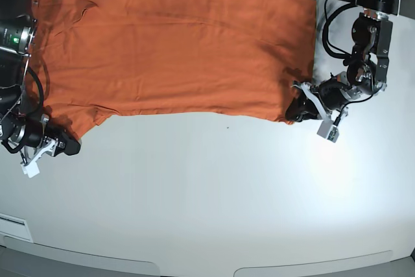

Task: Fold the T-shirt properly
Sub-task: 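Grasp the hem corners with both grippers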

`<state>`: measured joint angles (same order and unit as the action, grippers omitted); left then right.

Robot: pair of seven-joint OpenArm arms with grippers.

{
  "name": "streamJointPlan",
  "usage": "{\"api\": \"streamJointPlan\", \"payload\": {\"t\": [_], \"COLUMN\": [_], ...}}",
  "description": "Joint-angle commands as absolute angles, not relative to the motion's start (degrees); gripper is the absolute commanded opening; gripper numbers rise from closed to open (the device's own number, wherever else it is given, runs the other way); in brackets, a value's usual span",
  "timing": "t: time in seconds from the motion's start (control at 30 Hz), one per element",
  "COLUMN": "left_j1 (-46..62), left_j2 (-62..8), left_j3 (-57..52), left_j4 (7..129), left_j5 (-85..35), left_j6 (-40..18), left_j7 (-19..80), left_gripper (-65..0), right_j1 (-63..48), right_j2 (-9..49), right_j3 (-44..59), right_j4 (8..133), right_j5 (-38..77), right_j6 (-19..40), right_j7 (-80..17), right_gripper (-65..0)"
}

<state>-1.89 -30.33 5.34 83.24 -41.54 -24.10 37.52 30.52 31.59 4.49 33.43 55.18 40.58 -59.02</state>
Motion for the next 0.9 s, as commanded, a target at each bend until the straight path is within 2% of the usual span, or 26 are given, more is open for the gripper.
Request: {"api": "streamJointPlan", "payload": {"t": [0.0,0.23,0.63,0.8,0.87], "left_j1": [-1.76,-1.76,-1.76,-1.76,-1.78], "left_j2": [-31.11,-31.11,-31.11,-31.11,-31.11], "left_j3": [5.52,5.52,5.52,5.52,5.52], "left_j4": [83.4,83.4,83.4,83.4,83.4], "left_j5": [-39.68,-39.68,-39.7,-39.68,-39.68], "left_j6": [-23.64,-23.64,-24.91,-24.93,-24.91], "left_j7": [40.56,40.56,40.53,40.51,40.51], "left_gripper": [-65.0,-65.0,-65.0,-65.0,-65.0], "right_j1": [30.81,30.83,30.79,29.5,28.4], "right_j2": [31.94,32.47,37.01,36.97,36.82], "right_j3": [2.52,-4.97,-5.34,-5.34,-5.34], "right_j4": [33.36,33.36,33.39,33.36,33.39], "right_j5": [52.69,52.45,51.11,51.24,51.22], "right_j6": [40.0,40.0,40.0,40.0,40.0], "right_j7": [-62.52,-64.16,-64.31,-63.33,-61.58], "right_gripper": [-39.7,-39.7,-39.7,-39.8,-41.9]}}
